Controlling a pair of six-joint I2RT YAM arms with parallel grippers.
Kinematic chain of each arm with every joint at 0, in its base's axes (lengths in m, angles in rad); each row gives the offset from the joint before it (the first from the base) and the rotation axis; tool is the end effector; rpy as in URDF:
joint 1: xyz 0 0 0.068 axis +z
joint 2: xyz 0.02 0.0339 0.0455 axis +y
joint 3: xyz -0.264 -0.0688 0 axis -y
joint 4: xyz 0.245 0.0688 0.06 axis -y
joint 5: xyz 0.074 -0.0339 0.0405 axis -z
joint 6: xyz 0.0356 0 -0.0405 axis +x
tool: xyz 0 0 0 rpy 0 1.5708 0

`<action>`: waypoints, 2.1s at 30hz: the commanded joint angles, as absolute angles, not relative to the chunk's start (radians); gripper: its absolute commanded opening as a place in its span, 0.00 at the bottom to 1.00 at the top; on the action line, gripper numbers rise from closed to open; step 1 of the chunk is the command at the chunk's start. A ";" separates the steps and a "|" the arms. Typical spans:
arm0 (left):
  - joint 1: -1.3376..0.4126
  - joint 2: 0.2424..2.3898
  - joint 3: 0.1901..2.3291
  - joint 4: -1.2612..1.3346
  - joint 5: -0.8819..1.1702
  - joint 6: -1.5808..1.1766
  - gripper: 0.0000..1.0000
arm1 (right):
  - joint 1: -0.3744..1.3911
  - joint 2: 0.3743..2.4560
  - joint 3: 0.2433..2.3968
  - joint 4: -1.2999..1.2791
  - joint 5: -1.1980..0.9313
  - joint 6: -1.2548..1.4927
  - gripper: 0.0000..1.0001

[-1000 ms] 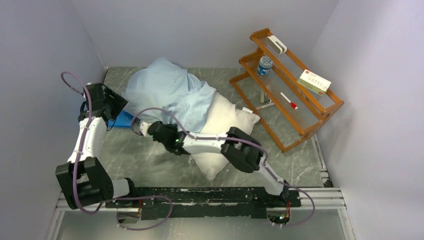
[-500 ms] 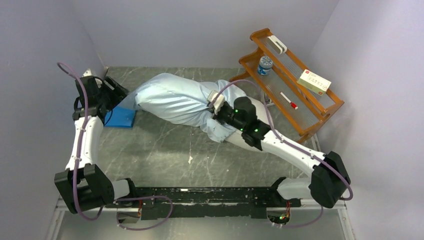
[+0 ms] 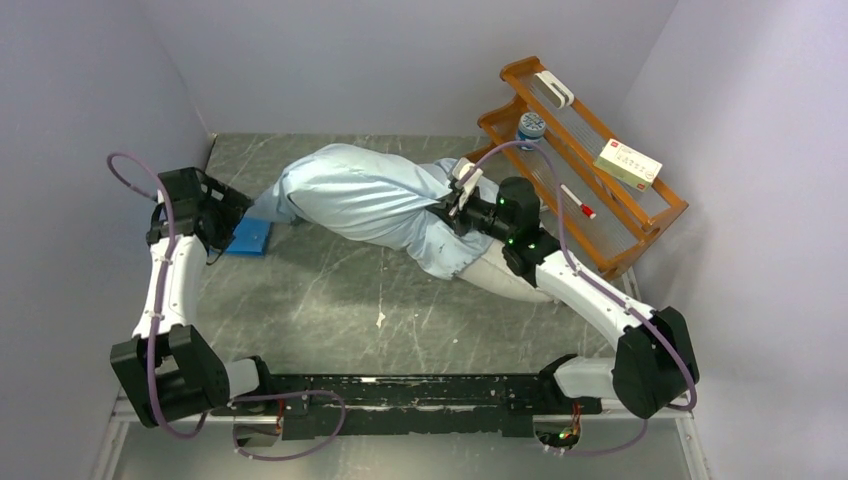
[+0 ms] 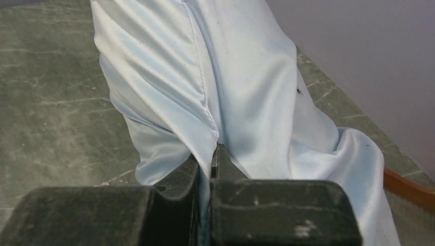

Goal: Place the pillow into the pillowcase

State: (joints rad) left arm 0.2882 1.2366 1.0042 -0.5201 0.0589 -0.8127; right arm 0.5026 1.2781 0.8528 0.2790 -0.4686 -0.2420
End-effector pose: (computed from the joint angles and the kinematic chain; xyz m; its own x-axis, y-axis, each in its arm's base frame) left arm 0.2552 0.0735 0.2900 -0.2744 -0.8374 -0.4727 -0.6426 0.5254 -0.5577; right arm 0.2520 0.1569 0.3044 0.0728 -0.2040 -0.9763 -0.8280 0.5333 -0.1732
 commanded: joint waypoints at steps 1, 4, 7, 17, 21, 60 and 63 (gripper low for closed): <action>0.302 1.276 0.987 -0.515 0.009 -0.917 0.92 | 0.474 1.259 0.873 0.295 -0.457 -0.231 0.00; 0.312 1.345 0.986 -0.451 0.075 -0.990 0.93 | 0.474 1.255 0.870 0.279 -0.469 -0.232 0.00; 0.309 1.440 0.995 -0.394 0.177 -1.054 0.92 | 0.474 1.241 0.848 0.289 -0.466 -0.223 0.00; 0.238 1.475 1.046 -0.221 0.273 -1.115 0.06 | 0.484 1.244 0.818 0.311 -0.504 -0.170 0.00; 0.246 1.443 1.249 -0.343 0.163 -1.058 0.05 | 0.520 1.253 0.782 0.312 -0.499 -0.152 0.00; 0.025 1.133 1.321 -0.541 -0.268 -0.486 0.74 | 0.865 1.247 1.113 -0.211 -0.043 0.259 0.89; -0.103 1.166 1.326 -0.601 -0.218 -0.448 0.72 | 0.818 1.188 1.064 -0.265 0.044 0.313 0.89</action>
State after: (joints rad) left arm 0.0299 1.1320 1.3079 -0.5648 -0.3252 -0.5465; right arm 0.8631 1.2263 1.1301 -0.1055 -0.0750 0.2070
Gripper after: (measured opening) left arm 0.740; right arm 0.893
